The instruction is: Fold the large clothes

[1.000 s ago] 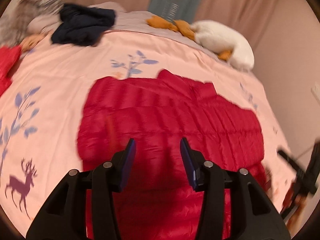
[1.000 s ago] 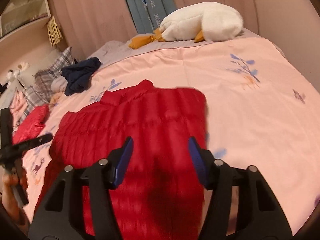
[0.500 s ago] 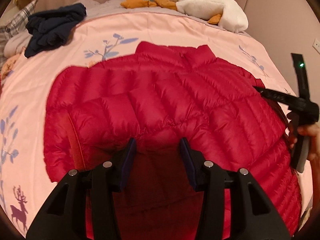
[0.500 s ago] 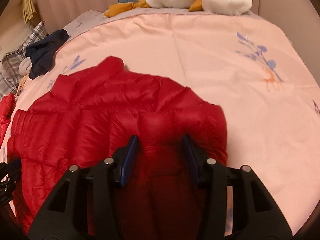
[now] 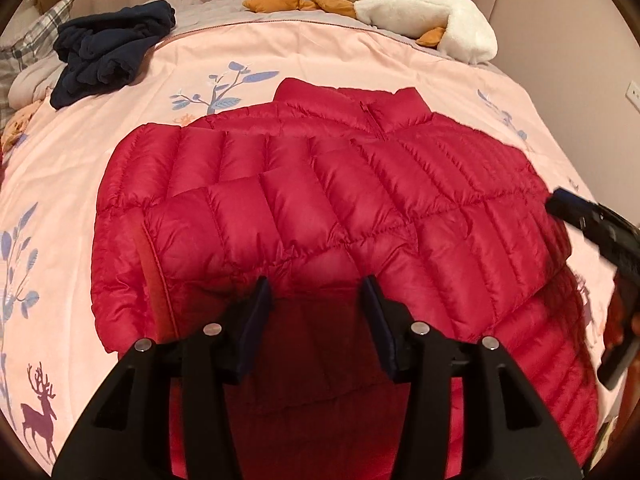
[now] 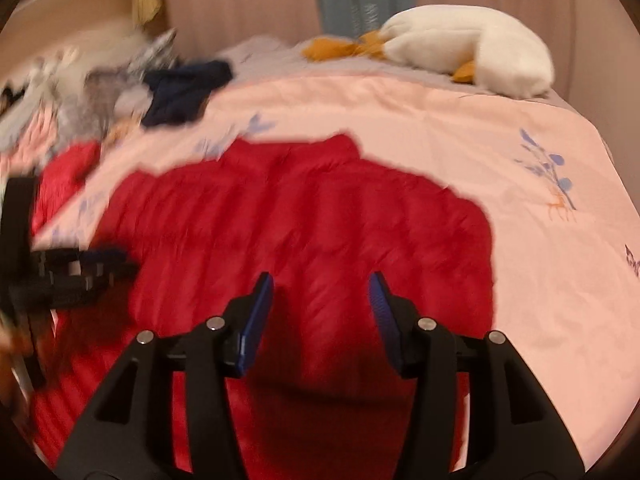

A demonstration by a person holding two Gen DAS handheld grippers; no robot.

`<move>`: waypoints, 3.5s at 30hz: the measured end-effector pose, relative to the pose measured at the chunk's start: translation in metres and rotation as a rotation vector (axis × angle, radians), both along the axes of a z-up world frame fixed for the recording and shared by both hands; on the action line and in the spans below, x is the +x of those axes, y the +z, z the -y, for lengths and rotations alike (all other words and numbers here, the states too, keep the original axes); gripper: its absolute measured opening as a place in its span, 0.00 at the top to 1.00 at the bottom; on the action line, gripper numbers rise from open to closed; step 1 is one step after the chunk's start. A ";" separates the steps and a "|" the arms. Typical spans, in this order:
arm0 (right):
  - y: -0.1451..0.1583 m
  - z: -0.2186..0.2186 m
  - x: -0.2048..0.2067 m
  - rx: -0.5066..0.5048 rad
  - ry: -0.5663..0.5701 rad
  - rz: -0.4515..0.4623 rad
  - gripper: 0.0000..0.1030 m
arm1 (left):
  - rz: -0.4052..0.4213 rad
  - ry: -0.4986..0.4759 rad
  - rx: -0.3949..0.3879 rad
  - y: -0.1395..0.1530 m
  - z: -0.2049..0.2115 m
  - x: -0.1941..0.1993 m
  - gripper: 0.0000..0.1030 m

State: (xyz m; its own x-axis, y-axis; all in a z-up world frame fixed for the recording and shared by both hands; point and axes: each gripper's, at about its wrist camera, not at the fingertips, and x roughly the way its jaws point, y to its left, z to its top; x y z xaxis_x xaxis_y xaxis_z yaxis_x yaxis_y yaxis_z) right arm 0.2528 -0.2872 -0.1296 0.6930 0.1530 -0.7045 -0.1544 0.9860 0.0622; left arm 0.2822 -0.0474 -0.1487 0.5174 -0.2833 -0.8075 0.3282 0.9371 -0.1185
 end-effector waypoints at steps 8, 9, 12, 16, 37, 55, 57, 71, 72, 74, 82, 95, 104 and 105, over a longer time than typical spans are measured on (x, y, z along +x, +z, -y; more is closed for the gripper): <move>-0.038 -0.013 0.007 -0.101 -0.006 -0.072 0.48 | -0.020 0.015 0.009 -0.007 0.005 0.004 0.46; -0.032 -0.009 0.002 -0.073 -0.017 -0.075 0.48 | -0.031 0.026 -0.015 -0.005 0.002 0.003 0.40; -0.012 0.001 -0.026 0.014 -0.012 -0.032 0.38 | -0.045 0.066 -0.121 0.011 -0.016 -0.012 0.21; 0.009 0.019 -0.074 0.062 -0.026 0.022 0.31 | -0.002 0.084 -0.179 0.031 -0.046 -0.049 0.20; -0.041 0.107 -0.234 0.526 -0.143 -0.193 0.21 | -0.231 0.139 -0.675 -0.035 -0.172 -0.203 0.14; -0.059 0.078 -0.191 0.711 -0.055 -0.250 0.20 | -0.284 0.050 -0.763 -0.044 -0.133 -0.177 0.13; -0.059 0.077 -0.189 0.714 -0.055 -0.255 0.21 | -0.289 0.048 -0.778 -0.045 -0.130 -0.173 0.13; -0.059 0.077 -0.246 0.702 0.033 -0.316 0.29 | -0.313 0.019 -0.736 -0.047 -0.140 -0.216 0.30; -0.059 0.075 -0.250 0.695 0.037 -0.314 0.28 | -0.311 0.024 -0.736 -0.048 -0.140 -0.219 0.31; -0.060 0.073 -0.255 0.687 0.035 -0.302 0.28 | -0.310 0.040 -0.746 -0.051 -0.142 -0.223 0.37; -0.065 0.064 -0.247 0.662 -0.002 -0.275 0.65 | -0.325 0.090 -0.755 -0.059 -0.133 -0.218 0.75; -0.016 0.057 -0.263 0.682 0.075 -0.075 0.85 | -0.127 0.010 -0.752 0.006 -0.127 -0.233 0.88; 0.027 0.063 -0.279 0.699 0.157 0.038 0.85 | -0.006 -0.072 -0.738 0.057 -0.124 -0.251 0.88; 0.031 0.065 -0.282 0.701 0.165 0.050 0.85 | 0.004 -0.079 -0.737 0.061 -0.125 -0.254 0.88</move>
